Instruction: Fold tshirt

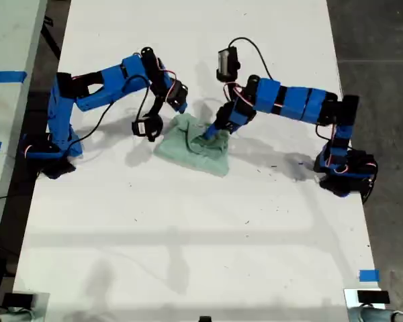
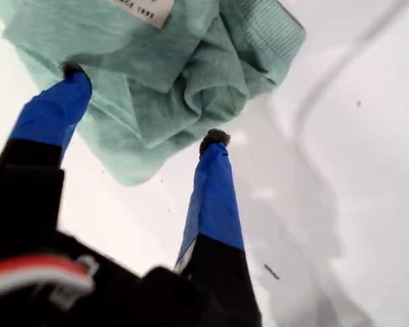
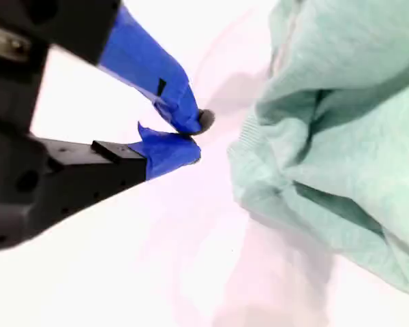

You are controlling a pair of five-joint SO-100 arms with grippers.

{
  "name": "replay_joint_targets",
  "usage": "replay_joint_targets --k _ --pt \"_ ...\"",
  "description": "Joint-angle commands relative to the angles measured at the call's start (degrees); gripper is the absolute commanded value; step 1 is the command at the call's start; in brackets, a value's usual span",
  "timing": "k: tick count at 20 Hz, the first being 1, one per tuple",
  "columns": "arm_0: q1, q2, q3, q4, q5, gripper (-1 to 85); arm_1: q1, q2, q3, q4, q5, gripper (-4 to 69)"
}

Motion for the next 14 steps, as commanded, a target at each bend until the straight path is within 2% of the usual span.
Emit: replay_joint_targets --k 1,3,4,6,9,10,14 --pt "-0.09 12.92 -0.97 4.66 -0.35 0.1 0.18 16.17 -1.32 6.68 0.09 30.9" --pt "0.70 18.54 1.41 9.32 -3.25 0.2 -0.53 26.63 4.83 7.21 1.76 29.9" --pt "1.41 21.71 4.48 10.63 -4.66 2.9 -0.79 31.82 8.96 7.21 3.43 29.1" --pt "3.87 30.76 17.31 9.32 -9.23 1.5 -1.85 42.80 19.78 5.36 8.70 26.6" --pt "9.05 56.34 50.89 -6.33 -15.29 0.1 -4.75 61.00 40.52 -0.35 17.93 22.7" --pt "10.55 65.65 61.79 -9.93 -19.25 0.1 -6.59 67.85 48.16 -3.08 21.01 21.0" --pt "14.50 92.02 96.77 -18.28 -31.55 0.1 -13.27 89.56 76.20 -12.48 31.11 19.3"
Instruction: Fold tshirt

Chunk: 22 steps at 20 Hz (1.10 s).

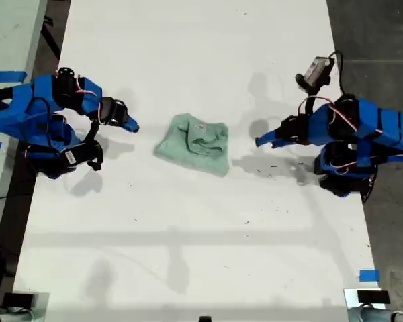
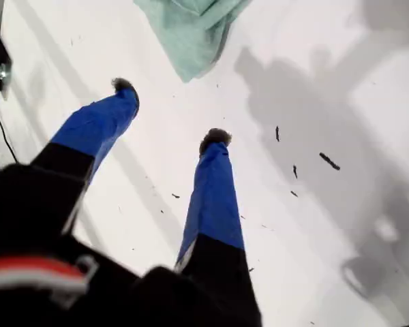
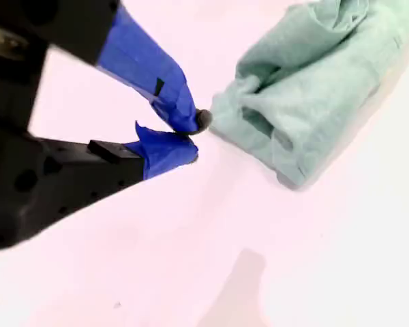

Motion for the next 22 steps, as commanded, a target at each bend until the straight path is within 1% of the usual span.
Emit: replay_joint_targets --k 1,2,3,4,5,6,7,8,9,10,11,12,13,14,18,22 --pt "2.81 19.69 23.20 -7.12 -7.56 0.1 -4.13 12.13 15.73 -6.68 6.15 19.0" --pt "2.37 28.48 30.23 -7.56 -8.88 0.1 -5.10 16.52 20.83 -7.29 8.00 17.8" --pt "1.23 37.35 35.42 -4.39 -9.40 0.1 -5.19 22.94 25.66 -6.42 9.49 15.6" --pt "-0.44 48.52 40.43 1.14 -9.93 0.1 -5.54 31.03 29.97 -4.48 11.07 14.0" --pt "-1.85 50.80 43.42 4.31 -10.02 0.1 -5.98 36.56 33.31 -3.43 13.27 12.8" --pt "-2.46 47.64 45.09 3.60 -9.58 0.1 -6.42 34.98 34.28 -4.92 17.31 12.4" --pt "-1.93 48.52 44.91 5.89 -9.58 0.3 -6.77 34.10 34.28 -5.19 18.98 12.4" --pt "-0.53 50.98 44.65 8.35 -9.67 1.2 -6.68 35.33 34.54 -5.71 19.42 11.6" --pt "0.62 50.98 44.74 12.83 -10.02 2.1 -5.89 36.12 34.63 -6.06 19.07 11.6" --pt "1.76 50.45 45.00 13.71 -9.93 4.3 -4.92 36.12 34.63 -5.89 16.70 11.8" --pt "3.69 50.80 44.74 13.97 -10.02 4.8 -4.31 36.12 34.63 -5.89 9.23 11.8" --pt "5.19 50.80 45.00 13.89 -9.58 4.9 -4.22 36.12 34.63 -5.89 -2.02 11.8" --pt "6.42 50.80 44.91 13.89 -9.58 4.9 -4.31 36.12 34.63 -5.89 -15.56 11.5" --pt "7.47 50.80 44.91 13.89 -9.58 4.9 -4.57 36.12 34.54 -5.63 -19.25 10.8" --pt "9.76 50.80 44.91 13.89 -9.58 4.9 -4.66 36.12 34.54 -5.54 -18.63 10.7" --pt "10.02 50.80 44.91 13.89 -9.58 4.9 -4.66 36.12 34.54 -5.54 -18.63 10.6"
